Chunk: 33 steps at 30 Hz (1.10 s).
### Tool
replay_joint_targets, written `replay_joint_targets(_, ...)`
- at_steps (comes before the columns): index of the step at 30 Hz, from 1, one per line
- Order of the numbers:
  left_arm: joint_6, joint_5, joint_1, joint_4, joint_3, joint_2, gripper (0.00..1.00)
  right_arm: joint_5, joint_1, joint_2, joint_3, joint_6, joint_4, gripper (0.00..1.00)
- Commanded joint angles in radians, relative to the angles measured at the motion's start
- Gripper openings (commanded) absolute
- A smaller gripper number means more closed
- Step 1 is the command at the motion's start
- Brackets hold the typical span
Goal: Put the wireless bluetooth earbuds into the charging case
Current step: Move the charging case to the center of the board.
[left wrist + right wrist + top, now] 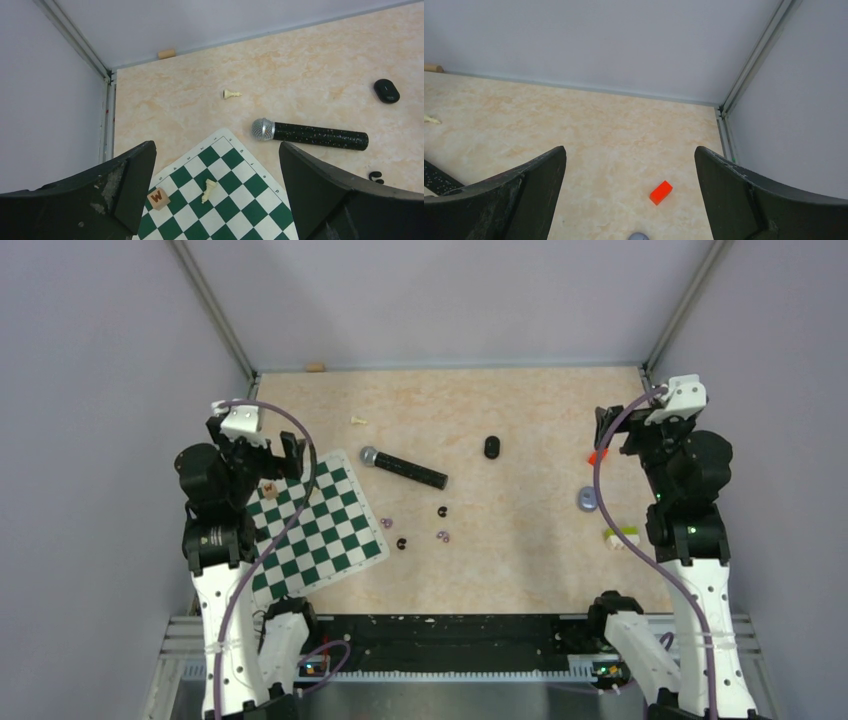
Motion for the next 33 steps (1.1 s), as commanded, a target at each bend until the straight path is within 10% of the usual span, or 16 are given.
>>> replay_joint_targets(1, 0.124, 0.116, 0.005, -0.006, 0.029, 0.020, 0.99, 0.051, 0.007, 0.026, 0.028, -0.094, 0.007, 0.99)
replay_joint_targets(33, 0.164, 0.280, 0.003, 0.015, -0.160, -0.006, 0.99, 0.084, -0.053, 0.653, 0.030, -0.103, -0.261, 0.95)
